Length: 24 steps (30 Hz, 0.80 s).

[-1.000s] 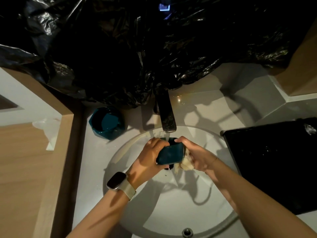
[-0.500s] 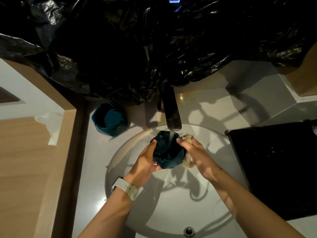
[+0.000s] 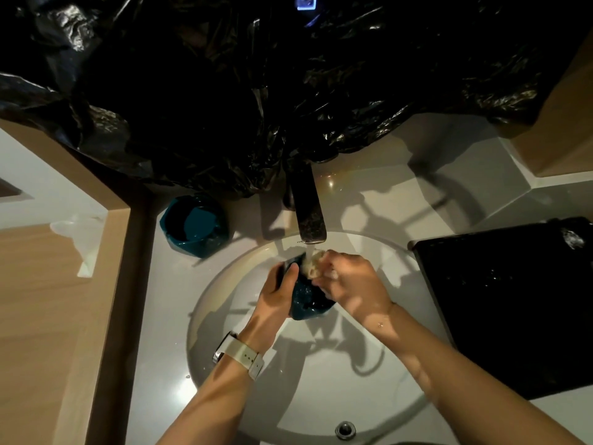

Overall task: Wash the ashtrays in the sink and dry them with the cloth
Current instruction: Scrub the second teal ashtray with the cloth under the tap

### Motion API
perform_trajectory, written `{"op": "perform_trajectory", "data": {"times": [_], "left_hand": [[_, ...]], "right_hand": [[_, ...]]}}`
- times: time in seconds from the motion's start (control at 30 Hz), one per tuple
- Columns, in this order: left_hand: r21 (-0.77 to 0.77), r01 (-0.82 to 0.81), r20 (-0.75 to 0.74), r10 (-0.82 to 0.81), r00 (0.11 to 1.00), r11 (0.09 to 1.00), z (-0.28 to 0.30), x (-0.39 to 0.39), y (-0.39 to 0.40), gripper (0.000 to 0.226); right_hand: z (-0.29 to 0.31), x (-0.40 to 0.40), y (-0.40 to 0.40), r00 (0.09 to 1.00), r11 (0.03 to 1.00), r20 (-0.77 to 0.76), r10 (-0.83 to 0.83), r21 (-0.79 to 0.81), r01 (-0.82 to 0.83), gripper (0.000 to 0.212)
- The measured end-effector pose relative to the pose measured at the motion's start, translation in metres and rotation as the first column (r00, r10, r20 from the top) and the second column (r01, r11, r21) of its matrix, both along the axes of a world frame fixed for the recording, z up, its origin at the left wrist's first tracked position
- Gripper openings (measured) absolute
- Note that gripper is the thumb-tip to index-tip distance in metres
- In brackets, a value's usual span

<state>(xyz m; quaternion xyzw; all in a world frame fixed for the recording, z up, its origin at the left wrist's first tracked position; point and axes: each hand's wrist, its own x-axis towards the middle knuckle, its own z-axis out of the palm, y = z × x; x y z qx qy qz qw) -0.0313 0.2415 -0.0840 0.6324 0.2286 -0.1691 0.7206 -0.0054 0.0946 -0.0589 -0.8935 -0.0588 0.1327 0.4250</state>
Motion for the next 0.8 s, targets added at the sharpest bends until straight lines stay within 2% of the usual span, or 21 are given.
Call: {"op": "perform_trajectory", "data": {"times": [0.1, 0.17, 0.23, 0.33, 0.4, 0.43, 0.5, 0.57, 0.67, 0.73, 0.8], "left_hand": [[0.044, 0.01, -0.019, -0.01, 1.0, 0.999, 0.001, 0.002, -0.004, 0.017], [0.033, -0.016, -0.051, 0.017, 0.999, 0.999, 0.005, 0.006, -0.004, 0.021], [0.033, -0.001, -0.058, 0.003, 0.998, 0.999, 0.005, 0.011, 0.001, 0.024], [0.031, 0.035, -0.039, -0.033, 0.999, 0.999, 0.004, 0.011, 0.009, 0.024], [0.02, 0.03, -0.043, -0.029, 0.999, 0.999, 0.004, 0.009, 0.008, 0.022], [0.015, 0.016, -0.066, -0.015, 0.998, 1.0, 0.003, 0.008, 0.006, 0.021], [-0.003, -0.024, -0.146, 0.023, 0.989, 1.0, 0.002, 0.007, 0.0, 0.022], [-0.021, -0.061, -0.185, 0.056, 0.981, 0.998, 0.004, 0.007, 0.001, 0.03], [-0.024, -0.014, -0.126, 0.011, 0.992, 1.0, 0.003, 0.006, 0.011, 0.034], [-0.015, 0.018, -0.12, -0.02, 0.993, 1.0, 0.004, 0.005, 0.017, 0.033], [-0.015, 0.021, -0.144, -0.022, 0.989, 1.0, 0.002, 0.007, 0.019, 0.035]], "right_hand": [[-0.003, 0.005, 0.017, 0.996, 0.978, 0.068, 0.059, -0.202, -0.045, 0.017], [-0.005, 0.004, 0.021, 0.97, 0.945, 0.114, 0.215, -0.274, -0.177, 0.025], [-0.006, 0.004, 0.017, 0.956, 0.943, 0.034, 0.293, -0.177, -0.283, 0.026], [0.0, 0.011, 0.008, 0.91, 0.91, -0.117, 0.398, -0.072, -0.408, 0.013], [0.005, 0.02, 0.007, 0.88, 0.858, -0.166, 0.444, -0.206, -0.471, 0.014], [0.008, 0.022, 0.009, 0.886, 0.827, -0.169, 0.431, -0.319, -0.463, 0.022], [0.011, 0.024, 0.018, 0.919, 0.786, -0.086, 0.384, -0.492, -0.374, 0.027], [0.006, 0.021, 0.026, 0.907, 0.765, 0.019, 0.422, -0.544, -0.344, 0.025], [-0.006, 0.021, 0.027, 0.864, 0.813, 0.029, 0.503, -0.356, -0.461, 0.019], [-0.007, 0.025, 0.023, 0.856, 0.835, -0.062, 0.514, -0.192, -0.516, 0.014], [-0.002, 0.029, 0.018, 0.845, 0.844, -0.2, 0.496, -0.116, -0.524, 0.014]]}}
